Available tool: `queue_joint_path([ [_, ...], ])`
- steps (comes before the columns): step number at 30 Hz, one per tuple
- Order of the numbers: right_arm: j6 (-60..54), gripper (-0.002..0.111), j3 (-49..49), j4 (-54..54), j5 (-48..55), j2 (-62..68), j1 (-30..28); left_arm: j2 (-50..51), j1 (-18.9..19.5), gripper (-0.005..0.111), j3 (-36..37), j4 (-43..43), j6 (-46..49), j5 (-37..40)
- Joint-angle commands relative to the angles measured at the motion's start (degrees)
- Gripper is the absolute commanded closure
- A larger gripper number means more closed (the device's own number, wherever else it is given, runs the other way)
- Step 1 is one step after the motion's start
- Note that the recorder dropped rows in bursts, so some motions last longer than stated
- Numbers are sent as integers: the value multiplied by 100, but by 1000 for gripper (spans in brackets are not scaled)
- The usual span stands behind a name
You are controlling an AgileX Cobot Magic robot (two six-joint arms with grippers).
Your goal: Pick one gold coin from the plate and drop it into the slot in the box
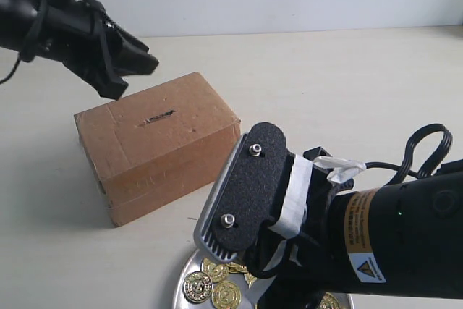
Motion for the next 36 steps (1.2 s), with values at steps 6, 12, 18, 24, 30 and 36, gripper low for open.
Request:
queue_joint_path([
  [6,-21,108,29,-24,-67,-40,16,-1630,14,107,-26,-75,-41,-306],
  [12,-21,108,29,-24,-67,-40,16,-2176,14,107,-26,-75,-51,-343],
  [18,-21,108,29,-24,-67,-40,16,-2263,14,107,-26,-75,-39,-343],
  [24,-21,108,29,-14,-56,-249,-11,-2492,14,107,-1,-25,-53,-361],
  [30,-21,108,29,129,-70,-1147,-176,-3479,170,107,-1,-59,-40,-245],
  [36,-21,108,29,129,-82,-2315,-1253,-4766,653,107,-1,-59,-40,-242],
])
